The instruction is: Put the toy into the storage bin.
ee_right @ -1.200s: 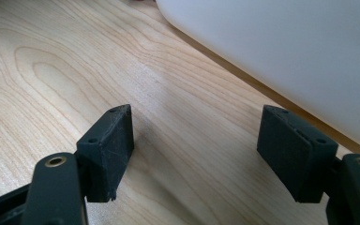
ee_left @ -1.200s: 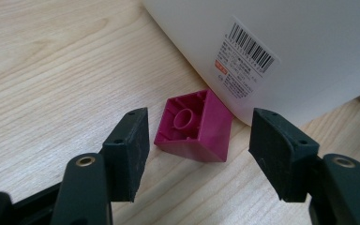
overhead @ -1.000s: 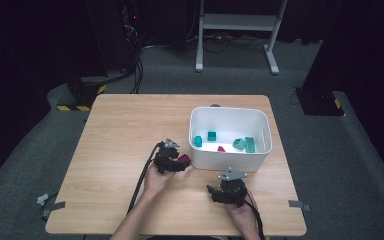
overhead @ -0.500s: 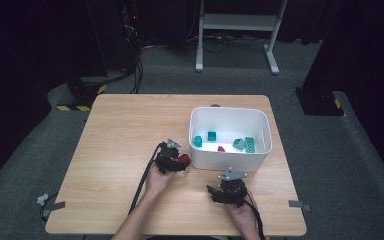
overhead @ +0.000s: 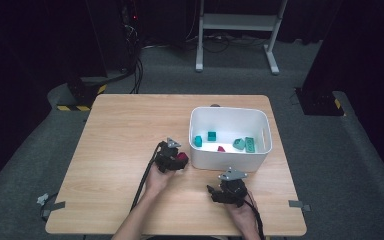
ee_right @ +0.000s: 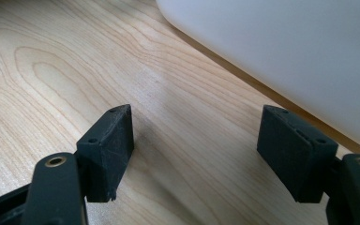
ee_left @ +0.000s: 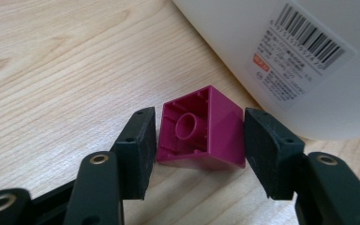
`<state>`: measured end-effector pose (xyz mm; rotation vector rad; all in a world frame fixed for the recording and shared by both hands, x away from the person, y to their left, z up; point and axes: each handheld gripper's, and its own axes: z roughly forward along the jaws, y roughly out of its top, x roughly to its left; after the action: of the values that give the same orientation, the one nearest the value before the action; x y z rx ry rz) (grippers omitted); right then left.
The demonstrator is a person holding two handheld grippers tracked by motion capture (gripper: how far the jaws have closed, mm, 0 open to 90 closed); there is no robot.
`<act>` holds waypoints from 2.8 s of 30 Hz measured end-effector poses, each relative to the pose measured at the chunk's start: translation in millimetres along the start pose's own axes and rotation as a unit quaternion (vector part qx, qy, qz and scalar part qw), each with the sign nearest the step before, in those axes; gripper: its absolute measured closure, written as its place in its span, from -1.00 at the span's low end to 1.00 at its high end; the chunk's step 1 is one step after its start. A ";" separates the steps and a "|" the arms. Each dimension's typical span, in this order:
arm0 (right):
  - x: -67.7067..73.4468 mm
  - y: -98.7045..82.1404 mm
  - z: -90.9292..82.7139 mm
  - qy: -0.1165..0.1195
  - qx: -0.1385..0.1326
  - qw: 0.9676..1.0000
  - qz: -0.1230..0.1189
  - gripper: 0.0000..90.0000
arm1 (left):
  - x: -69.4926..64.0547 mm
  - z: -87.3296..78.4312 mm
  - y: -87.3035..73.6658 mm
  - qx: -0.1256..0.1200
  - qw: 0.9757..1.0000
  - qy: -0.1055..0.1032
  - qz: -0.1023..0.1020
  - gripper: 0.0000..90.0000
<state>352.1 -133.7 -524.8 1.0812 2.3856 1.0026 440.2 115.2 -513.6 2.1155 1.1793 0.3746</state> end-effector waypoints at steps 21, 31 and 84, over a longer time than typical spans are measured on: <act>0.0 0.0 0.0 0.000 0.000 1.000 0.000 -0.39 | -5.5 1.3 -1.6 -0.004 0.999 0.022 0.026 0.05; 0.0 0.0 0.0 0.000 0.000 1.000 0.000 -0.39 | -3.4 -2.5 -2.5 -0.003 1.000 0.010 0.021 0.06; 0.0 0.0 0.0 0.000 0.000 1.000 0.000 -0.39 | 12.5 -118.8 62.1 -0.090 0.992 -0.085 -0.003 0.06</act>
<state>352.0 -133.7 -524.7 1.0819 2.3857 1.0023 422.5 153.1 -385.6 1.9447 1.0152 0.2806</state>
